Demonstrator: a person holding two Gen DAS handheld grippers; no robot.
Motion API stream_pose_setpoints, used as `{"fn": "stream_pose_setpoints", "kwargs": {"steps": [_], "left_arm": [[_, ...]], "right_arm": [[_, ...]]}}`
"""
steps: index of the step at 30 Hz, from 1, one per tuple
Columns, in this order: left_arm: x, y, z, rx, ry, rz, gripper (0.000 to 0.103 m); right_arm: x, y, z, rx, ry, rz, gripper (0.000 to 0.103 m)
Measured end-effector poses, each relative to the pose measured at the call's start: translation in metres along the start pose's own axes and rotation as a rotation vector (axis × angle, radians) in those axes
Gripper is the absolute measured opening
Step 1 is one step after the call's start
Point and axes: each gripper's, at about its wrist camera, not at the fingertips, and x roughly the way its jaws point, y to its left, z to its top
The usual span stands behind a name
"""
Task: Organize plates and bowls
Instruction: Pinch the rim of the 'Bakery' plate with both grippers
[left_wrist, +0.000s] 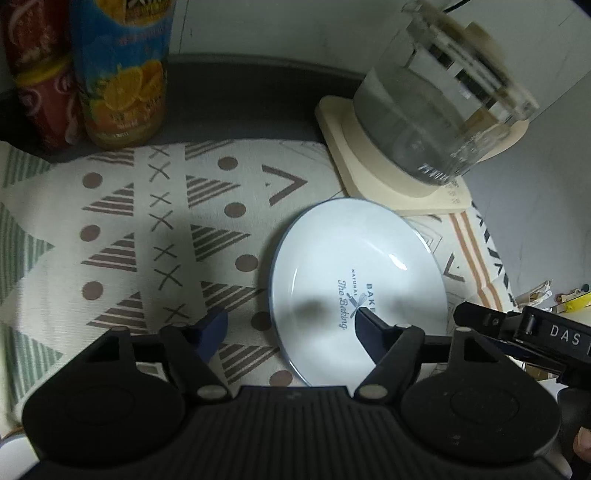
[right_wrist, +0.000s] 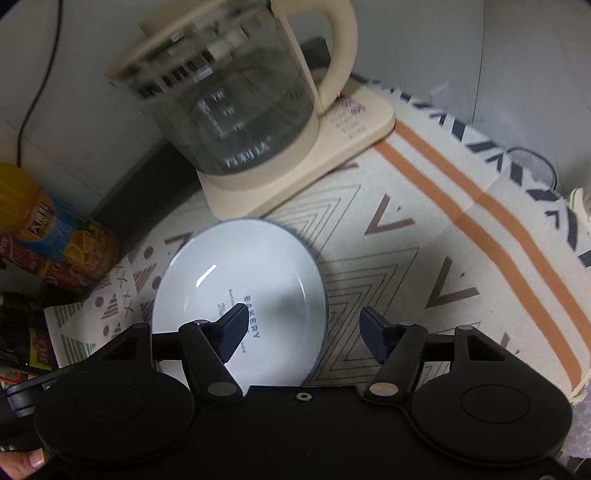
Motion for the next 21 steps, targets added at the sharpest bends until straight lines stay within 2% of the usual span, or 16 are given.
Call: {"fn": "stream_pose_setpoints", "kwargs": {"steps": [3,5,8,12,16,21], "left_arm": [[0.011,0.001,0.002,-0.006,0.028,-0.011,0.066],[0.016,0.002,0.003,-0.008,0.041,-0.009,0.063],[0.025,0.001,0.003,-0.012,0.065,-0.008,0.056],[0.034,0.000,0.004,-0.009,0.090,-0.013,0.048],[0.037,-0.003,0.005,0.003,0.072,-0.006,0.042],[0.039,-0.004,0.008,-0.001,0.072,-0.007,0.035]], "right_arm": [[0.012,-0.001,0.003,0.017,0.042,-0.002,0.062],[0.020,-0.005,0.006,0.050,0.075,-0.005,0.049],[0.031,-0.011,0.009,0.089,0.115,-0.010,0.037],[0.042,-0.018,0.013,0.106,0.149,-0.024,0.034],[0.048,-0.019,0.018,0.105,0.181,0.000,0.023],[0.060,-0.016,0.025,0.080,0.229,-0.005,0.022]]}}
